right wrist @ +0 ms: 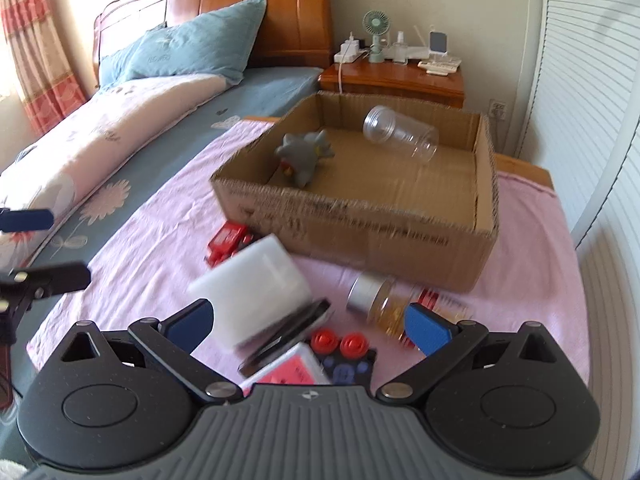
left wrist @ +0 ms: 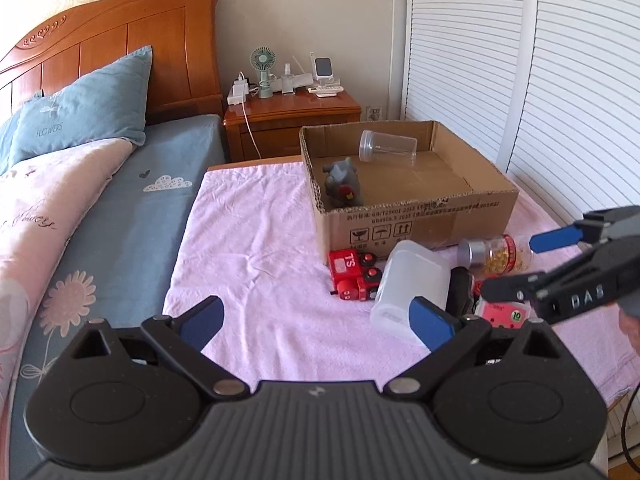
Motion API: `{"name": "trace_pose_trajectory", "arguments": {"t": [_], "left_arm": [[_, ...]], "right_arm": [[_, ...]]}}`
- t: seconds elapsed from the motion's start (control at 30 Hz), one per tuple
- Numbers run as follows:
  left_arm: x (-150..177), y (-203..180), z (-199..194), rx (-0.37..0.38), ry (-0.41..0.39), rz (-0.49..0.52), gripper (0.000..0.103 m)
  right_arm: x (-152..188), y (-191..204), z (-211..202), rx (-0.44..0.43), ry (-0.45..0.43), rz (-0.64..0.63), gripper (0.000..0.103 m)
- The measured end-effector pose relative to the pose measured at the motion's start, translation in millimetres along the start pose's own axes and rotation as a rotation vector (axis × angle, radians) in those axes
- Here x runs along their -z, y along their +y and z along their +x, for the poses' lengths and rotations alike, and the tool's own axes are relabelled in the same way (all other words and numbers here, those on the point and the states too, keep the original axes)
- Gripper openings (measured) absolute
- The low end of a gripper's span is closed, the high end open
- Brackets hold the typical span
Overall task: Organize rigid objects
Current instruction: 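Reach the left tool to the white plastic container and grasp it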
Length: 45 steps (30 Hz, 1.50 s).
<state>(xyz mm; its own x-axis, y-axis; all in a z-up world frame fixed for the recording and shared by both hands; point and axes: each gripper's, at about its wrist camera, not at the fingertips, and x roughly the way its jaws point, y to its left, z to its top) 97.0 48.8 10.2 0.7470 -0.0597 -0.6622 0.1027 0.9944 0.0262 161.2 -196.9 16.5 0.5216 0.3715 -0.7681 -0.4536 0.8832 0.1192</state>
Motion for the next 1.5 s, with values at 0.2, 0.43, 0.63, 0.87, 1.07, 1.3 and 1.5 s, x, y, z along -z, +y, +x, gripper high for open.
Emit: {"name": "trace_pose_trajectory", "arguments": {"t": [0.2,0.43,0.63,0.87,1.07,1.3,1.5], "left_arm": [[12.9,4.9,15.6,-0.006,0.044,-0.063,0.099],[21.4,5.6,19.9,-0.033,0.038,-0.043,0.099],[24.5,7.0,21.2,-0.018,0.039,-0.04,0.099],[27.9,13.0,23.3,0.006,0.038,-0.061,0.099],[29.6,14.4,24.4,0.03,0.04,-0.07,0.099],[28.9,6.5,27.0,0.064,0.045,-0.051,0.099],[25.4,-6.5,35.3,0.078,0.044,-0.005,0.099]], "right_arm": [[26.1,17.3,12.4,-0.002,0.006,-0.023,0.103],[36.8,31.6,14.6,-0.017,-0.003,-0.086,0.103],[43.4,42.3,16.2,-0.028,0.029,-0.13,0.103],[64.6,54.5,17.3,-0.065,0.135,-0.152,0.103],[69.5,62.2,21.8,0.057,0.136,-0.17,0.103],[68.7,54.4,33.0,0.1,0.125,-0.113,0.103],[80.3,25.1,20.2,0.153,0.109,-0.02,0.103]]}}
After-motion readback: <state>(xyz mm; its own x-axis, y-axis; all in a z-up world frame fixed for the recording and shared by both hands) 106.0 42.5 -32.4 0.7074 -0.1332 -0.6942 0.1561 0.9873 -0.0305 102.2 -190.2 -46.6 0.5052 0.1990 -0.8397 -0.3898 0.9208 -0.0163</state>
